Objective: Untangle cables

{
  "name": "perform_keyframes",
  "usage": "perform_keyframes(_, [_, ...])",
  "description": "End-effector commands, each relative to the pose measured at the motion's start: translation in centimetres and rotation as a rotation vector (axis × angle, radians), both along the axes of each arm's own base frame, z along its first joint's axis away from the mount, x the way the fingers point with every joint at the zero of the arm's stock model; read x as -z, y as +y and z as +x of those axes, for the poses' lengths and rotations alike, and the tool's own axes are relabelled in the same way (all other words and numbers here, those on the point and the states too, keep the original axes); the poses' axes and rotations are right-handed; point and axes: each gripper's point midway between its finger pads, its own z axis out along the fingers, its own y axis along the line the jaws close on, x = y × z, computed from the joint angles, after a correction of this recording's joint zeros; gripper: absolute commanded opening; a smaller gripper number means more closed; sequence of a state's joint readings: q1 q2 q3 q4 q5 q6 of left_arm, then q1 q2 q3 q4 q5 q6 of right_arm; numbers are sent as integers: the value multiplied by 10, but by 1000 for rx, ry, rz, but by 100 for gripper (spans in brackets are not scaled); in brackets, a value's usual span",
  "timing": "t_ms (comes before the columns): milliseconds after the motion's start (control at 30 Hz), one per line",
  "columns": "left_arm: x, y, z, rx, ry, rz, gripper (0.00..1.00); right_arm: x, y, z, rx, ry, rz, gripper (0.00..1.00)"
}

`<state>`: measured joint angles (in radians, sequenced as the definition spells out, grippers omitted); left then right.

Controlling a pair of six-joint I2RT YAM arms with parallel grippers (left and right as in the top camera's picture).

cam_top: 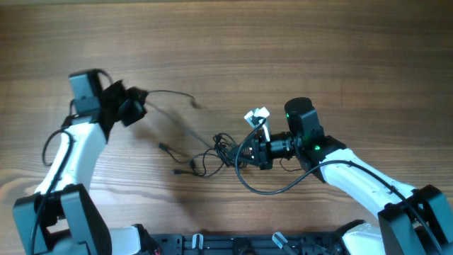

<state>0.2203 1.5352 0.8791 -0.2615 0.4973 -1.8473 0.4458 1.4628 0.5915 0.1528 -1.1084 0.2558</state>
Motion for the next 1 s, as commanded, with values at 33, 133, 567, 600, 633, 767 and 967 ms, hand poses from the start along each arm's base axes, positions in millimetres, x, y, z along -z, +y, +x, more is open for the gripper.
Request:
perform_keyframes(33, [14, 20, -17, 116, 17, 145, 55, 1, 0, 1, -10, -12, 5, 4])
perform_keyframes(133, [8, -10, -16, 423, -132, 272, 82, -2, 2, 12, 41, -21, 2, 4])
perform_keyframes(567, [-126, -122, -6, 1119, -1317, 465, 100, -100, 16, 40, 110, -108, 305, 4])
perform_keyframes(600, [-129, -123, -6, 1123, -1336, 469, 100, -107, 16, 34, 76, -142, 329, 4])
perform_keyframes(633, [-130, -124, -7, 1128, -1343, 463, 100, -112, 16, 31, 53, -171, 346, 4])
perform_keyframes(767, [-137, -132, -24, 1199, -1445, 407, 99, -122, 16, 29, 36, -244, 378, 4])
perform_keyframes(967, [-145, -139, -56, 1332, -1788, 472, 99, -121, 16, 29, 38, -204, 374, 4])
